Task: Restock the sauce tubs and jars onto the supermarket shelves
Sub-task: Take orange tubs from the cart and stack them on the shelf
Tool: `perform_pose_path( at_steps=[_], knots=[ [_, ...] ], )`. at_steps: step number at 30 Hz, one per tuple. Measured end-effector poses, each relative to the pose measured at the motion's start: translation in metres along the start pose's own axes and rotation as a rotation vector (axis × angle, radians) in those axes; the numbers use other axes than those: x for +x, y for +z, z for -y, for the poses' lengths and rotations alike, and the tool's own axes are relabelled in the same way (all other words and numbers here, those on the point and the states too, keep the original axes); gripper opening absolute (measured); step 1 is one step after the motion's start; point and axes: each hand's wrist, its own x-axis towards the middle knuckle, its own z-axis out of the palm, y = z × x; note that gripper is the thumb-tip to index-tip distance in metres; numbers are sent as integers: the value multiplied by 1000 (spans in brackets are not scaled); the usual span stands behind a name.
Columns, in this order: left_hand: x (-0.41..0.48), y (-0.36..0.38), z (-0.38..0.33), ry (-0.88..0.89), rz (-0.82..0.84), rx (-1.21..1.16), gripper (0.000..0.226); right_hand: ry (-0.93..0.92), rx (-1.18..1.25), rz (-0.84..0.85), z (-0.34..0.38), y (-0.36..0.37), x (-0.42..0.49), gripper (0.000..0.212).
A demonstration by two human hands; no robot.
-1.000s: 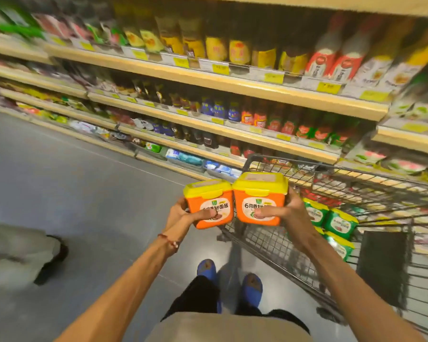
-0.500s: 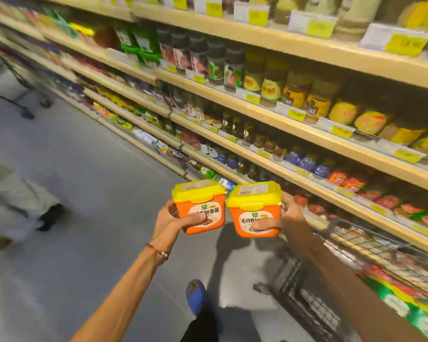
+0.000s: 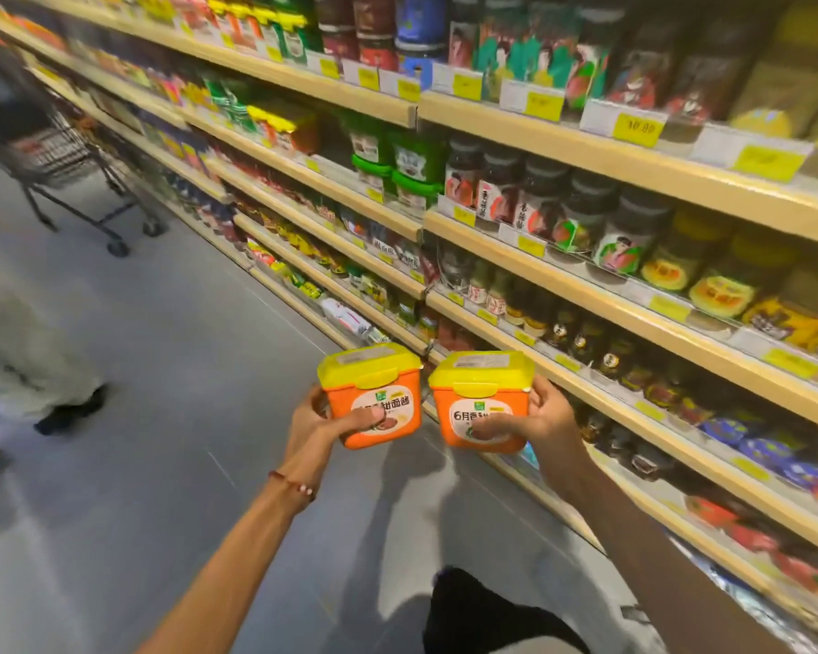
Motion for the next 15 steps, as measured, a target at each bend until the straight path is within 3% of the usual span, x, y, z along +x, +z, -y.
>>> perform_pose_path(
  at_steps=[5,9,15],
  knots=[
    [87,-40,-13,3,-23,-17,108,2,-9,-32,12,51,97,81],
    [177,-74,-38,20,-37,10,99,-31,-72,-49,24,100,184,101],
    [299,-126,-85,54,-63,38,96,-18,-113,8,60,181,300,104]
  ],
)
